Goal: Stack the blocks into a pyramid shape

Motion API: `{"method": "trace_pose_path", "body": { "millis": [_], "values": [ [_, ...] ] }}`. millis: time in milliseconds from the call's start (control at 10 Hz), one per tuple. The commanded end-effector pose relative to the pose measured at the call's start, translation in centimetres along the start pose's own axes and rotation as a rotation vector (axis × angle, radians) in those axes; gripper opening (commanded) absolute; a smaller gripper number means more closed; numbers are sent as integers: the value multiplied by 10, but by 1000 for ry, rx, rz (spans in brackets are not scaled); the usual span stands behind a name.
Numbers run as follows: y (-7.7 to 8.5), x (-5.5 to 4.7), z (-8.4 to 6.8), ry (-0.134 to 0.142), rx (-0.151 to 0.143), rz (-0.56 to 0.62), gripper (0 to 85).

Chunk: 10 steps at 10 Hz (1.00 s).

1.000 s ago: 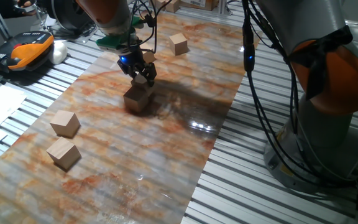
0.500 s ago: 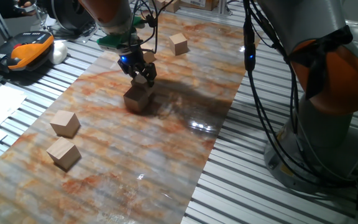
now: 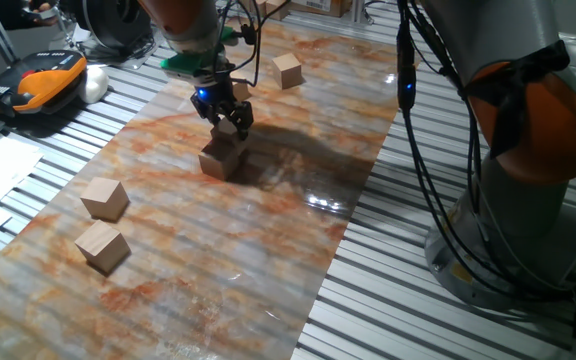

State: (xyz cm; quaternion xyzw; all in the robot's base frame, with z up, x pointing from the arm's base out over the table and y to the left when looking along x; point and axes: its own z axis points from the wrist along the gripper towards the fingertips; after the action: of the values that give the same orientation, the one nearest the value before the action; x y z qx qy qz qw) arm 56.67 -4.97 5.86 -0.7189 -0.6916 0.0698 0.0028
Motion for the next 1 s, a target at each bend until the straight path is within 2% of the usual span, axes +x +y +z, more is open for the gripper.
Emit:
{"method": "trace_pose_path", "body": {
  "millis": [0, 100, 700, 800, 900],
  "values": [
    [0, 0, 0, -4, 4, 0, 0],
    [0, 0, 1, -14, 13, 1, 0],
    [0, 1, 4, -8, 16, 16, 0],
    [0, 1, 4, -8, 16, 16, 170],
    [-1, 1, 4, -13, 17, 10, 170]
  ]
}}
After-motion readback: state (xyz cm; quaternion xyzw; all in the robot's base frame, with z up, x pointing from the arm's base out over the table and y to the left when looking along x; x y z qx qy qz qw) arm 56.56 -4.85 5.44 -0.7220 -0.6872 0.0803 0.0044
